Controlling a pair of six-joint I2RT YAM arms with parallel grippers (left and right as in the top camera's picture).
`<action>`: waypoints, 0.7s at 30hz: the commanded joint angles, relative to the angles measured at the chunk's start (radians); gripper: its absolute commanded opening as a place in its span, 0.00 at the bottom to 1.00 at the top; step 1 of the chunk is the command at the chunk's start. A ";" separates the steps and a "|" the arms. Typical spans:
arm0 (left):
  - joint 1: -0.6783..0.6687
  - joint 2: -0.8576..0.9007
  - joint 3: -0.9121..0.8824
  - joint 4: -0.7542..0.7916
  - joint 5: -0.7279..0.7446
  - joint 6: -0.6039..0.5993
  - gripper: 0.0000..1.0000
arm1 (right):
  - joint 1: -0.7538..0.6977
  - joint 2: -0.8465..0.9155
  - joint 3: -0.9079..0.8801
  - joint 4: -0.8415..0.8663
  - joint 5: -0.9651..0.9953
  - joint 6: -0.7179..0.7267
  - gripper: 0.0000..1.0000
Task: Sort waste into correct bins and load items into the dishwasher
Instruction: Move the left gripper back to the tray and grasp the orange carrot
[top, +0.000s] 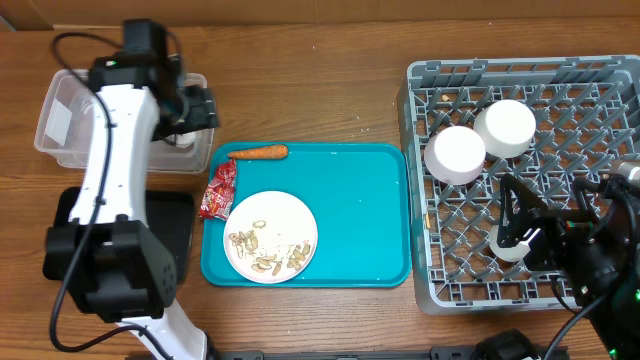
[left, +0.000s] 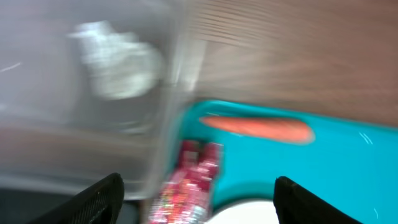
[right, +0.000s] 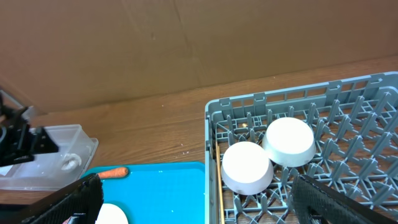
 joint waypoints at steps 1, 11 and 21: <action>-0.161 -0.012 0.000 0.020 0.054 0.164 0.78 | -0.002 0.000 0.006 0.004 0.013 0.001 1.00; -0.421 0.153 -0.089 0.217 -0.377 0.360 0.86 | -0.002 0.000 0.006 0.004 0.013 0.001 1.00; -0.346 0.242 -0.089 0.204 -0.141 0.519 0.76 | -0.002 0.000 0.006 0.004 0.013 0.001 1.00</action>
